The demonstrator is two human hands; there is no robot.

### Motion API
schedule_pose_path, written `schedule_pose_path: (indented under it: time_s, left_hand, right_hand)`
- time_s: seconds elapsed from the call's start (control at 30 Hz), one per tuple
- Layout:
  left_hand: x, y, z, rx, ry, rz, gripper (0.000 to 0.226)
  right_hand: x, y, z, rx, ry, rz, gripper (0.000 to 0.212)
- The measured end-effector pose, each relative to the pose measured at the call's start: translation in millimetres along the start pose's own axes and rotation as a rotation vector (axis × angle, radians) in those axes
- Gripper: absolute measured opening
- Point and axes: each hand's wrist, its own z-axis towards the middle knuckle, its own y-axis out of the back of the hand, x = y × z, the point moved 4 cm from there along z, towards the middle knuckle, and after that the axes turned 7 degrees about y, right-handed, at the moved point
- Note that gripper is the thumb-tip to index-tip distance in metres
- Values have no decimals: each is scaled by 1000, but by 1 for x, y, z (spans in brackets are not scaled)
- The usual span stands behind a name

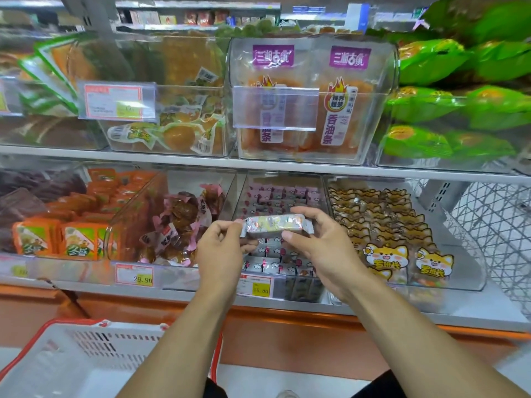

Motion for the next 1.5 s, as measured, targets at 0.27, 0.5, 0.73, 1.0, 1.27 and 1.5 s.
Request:
schedule_pose_path:
  time_s: [0.27,0.5,0.73,1.0,1.27,1.5]
  left_hand:
    - [-2,-7,-3,183,-6,-90,8]
    - [-1,-10,-7,272,-34,-29,22]
    - [3,-5,-5,151,53,54,76]
    - [2,-13,-9,253,100,-32,57]
    - [1,-16,-11,321,58,-86,48]
    - [6,-11,-4,220,139,-128,51]
  right_hand:
    - [-4,5,0,-20,15,45,35]
    - [-11,10,3,-20,-82,-85,37]
    - [-9,6,3,152,1,-95,54]
    - [-6,5,3,115,54,6,33]
    - [-10,9,6,-15,-65,56,29]
    - [-12,12,7,-43,-84,-1,19]
